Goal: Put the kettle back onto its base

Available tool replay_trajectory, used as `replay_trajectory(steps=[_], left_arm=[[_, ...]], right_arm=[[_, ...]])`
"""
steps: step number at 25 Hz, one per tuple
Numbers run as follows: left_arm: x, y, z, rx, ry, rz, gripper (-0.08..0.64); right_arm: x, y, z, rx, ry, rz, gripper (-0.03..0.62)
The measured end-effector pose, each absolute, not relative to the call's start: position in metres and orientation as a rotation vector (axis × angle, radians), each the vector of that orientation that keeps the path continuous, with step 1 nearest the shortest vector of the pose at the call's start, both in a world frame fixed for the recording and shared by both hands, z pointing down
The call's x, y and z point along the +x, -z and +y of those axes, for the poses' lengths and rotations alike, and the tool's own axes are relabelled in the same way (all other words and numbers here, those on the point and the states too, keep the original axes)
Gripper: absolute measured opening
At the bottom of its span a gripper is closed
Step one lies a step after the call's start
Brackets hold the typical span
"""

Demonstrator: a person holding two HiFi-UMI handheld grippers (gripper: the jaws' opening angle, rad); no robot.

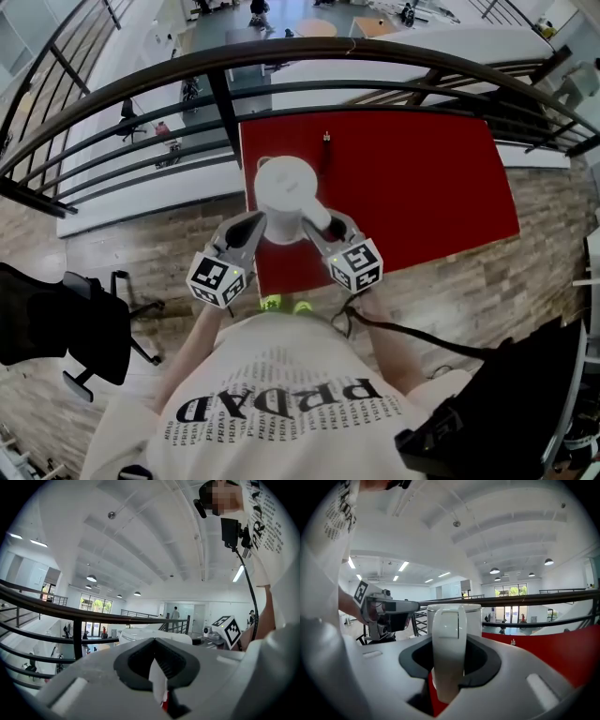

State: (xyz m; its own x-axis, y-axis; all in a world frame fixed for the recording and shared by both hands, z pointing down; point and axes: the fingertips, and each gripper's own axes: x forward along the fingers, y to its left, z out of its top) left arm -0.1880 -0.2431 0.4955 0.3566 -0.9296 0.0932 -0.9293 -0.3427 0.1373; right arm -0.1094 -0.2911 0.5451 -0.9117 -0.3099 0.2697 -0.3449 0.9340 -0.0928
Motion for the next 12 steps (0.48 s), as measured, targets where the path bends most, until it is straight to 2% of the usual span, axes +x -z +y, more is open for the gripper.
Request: replay_trajectory(steps=[4, 12], left_arm=[[-0.189, -0.496, -0.244, 2.437, 0.002, -1.707, 0.006], [-0.187, -0.493, -0.242, 2.434, 0.005, -1.713, 0.006]], right_arm=[[-0.109, -0.546, -0.302, 0.598, -0.322, -2.813, 0.124], [-0.118, -0.535, -0.302, 0.673, -0.336, -2.817, 0.123]])
